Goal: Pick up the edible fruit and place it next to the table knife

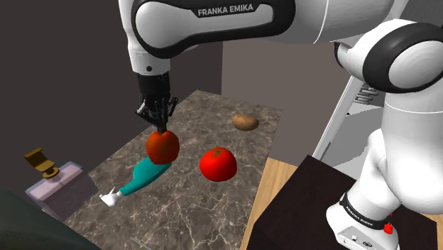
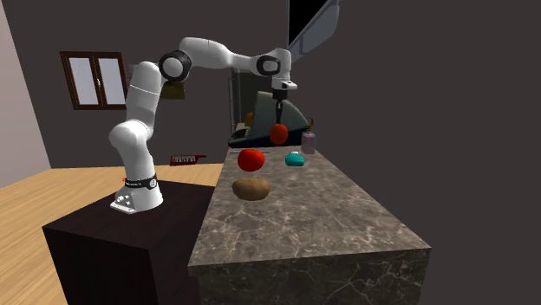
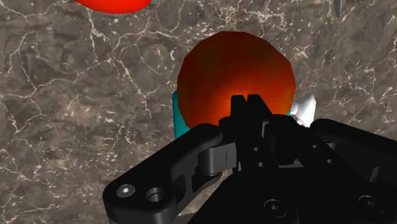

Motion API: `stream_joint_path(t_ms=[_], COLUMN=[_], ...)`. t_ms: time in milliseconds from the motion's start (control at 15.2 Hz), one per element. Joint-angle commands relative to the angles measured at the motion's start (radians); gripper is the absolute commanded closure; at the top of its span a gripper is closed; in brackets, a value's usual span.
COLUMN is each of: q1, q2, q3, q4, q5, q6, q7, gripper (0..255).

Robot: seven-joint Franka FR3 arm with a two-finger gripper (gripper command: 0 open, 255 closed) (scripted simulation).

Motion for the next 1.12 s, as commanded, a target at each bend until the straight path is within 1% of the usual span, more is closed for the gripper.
stream_joint_path(t_ms=[0,330,594,1056], q1=[0.029,0.108,0.179,0.173], q2=[0.025,0.113,0.212,0.201], q3=[0.011,0.035,0.048,0.047], q4=[0.02,0.122,0.253,0.141], q5=[-0.006,-0.028,-0.05,-0.047], q6=[0.009,0.003,-0.022,0.079], q7=[0.039,0.138,0.215,0.208], gripper=[255,255,255,255])
